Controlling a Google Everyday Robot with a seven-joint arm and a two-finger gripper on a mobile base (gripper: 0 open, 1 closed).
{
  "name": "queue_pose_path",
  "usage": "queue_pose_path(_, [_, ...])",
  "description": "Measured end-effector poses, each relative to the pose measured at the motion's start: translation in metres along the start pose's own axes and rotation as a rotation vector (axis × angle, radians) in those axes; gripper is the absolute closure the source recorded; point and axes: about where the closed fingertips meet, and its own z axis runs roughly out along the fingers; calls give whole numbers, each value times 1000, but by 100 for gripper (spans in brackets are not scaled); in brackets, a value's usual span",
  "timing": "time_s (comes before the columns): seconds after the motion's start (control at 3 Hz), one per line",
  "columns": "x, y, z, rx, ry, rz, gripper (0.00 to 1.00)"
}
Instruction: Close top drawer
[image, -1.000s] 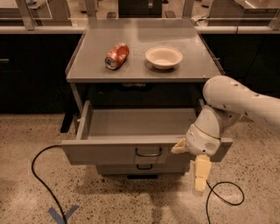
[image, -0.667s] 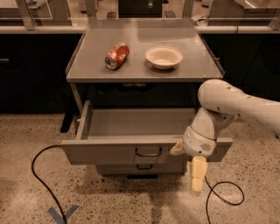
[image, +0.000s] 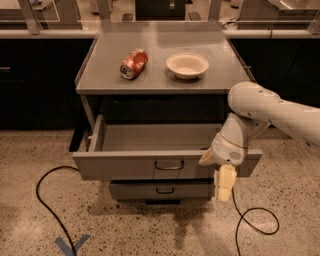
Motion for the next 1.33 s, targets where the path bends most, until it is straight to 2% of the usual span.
queue_pose_path(0.33, [-6, -27, -18, 52, -1, 3, 0])
queue_pose_path(0.67, [-7, -29, -11, 37, 5, 1, 0])
queue_pose_path(1.0, [-11, -45, -9, 39, 51, -2, 0])
queue_pose_path(1.33, [-13, -63, -26, 77, 77, 15, 0])
